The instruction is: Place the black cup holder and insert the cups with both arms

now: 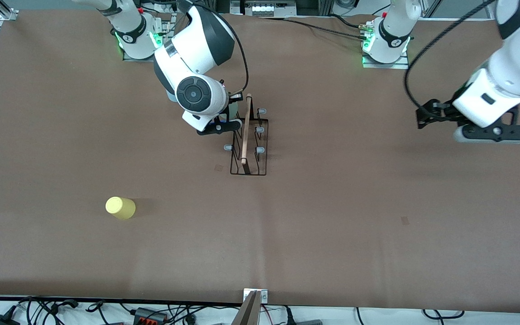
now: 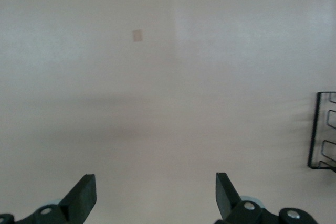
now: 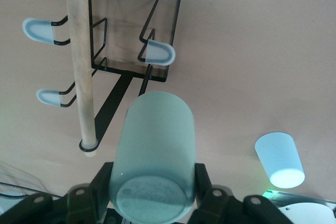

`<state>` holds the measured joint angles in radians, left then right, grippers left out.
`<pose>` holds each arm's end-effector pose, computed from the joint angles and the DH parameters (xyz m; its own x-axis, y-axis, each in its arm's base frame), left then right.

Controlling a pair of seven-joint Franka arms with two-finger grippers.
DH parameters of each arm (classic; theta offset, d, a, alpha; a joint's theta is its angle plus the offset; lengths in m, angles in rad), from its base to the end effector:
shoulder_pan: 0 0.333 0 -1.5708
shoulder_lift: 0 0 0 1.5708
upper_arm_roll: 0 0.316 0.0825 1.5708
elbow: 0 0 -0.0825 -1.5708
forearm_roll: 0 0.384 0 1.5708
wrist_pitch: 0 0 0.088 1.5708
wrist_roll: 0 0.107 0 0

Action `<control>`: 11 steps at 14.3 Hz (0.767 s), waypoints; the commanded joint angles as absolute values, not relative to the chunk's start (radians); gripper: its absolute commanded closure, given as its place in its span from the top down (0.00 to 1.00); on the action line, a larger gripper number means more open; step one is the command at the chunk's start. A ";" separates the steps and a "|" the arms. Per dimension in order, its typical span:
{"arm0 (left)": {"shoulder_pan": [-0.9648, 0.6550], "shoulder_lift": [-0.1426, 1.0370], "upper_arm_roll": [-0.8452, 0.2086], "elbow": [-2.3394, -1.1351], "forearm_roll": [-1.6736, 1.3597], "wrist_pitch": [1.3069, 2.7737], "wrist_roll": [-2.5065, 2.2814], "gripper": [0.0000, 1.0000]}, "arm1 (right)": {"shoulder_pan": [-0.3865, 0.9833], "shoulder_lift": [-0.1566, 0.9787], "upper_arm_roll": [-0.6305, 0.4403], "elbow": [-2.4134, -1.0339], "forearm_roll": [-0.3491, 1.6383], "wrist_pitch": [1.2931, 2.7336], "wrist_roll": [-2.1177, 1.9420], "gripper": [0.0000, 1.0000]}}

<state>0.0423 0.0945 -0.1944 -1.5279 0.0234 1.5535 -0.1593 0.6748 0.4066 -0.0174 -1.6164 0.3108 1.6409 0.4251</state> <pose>0.5741 -0.0802 0.5906 0.9978 0.0076 -0.0654 0.0065 -0.9999 -0.0157 0.4761 0.4078 0.3691 0.8780 0.1546 -0.4530 0.1276 -0.9878 -0.0897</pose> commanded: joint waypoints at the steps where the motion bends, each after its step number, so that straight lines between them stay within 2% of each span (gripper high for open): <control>1: 0.026 0.017 -0.152 -1.635 0.009 1.597 -0.127 1.00 | 0.686 0.419 -0.026 -1.614 0.324 1.655 0.428 0.24; 5: 0.034 0.008 -0.138 -1.652 0.009 1.623 -0.117 1.00 | 0.689 0.425 -0.026 -1.614 0.316 1.664 0.428 0.24; 11: 0.026 0.015 -0.182 -1.635 -0.008 1.621 -0.124 1.00 | 0.706 0.456 -0.028 -1.617 0.307 1.686 0.428 0.24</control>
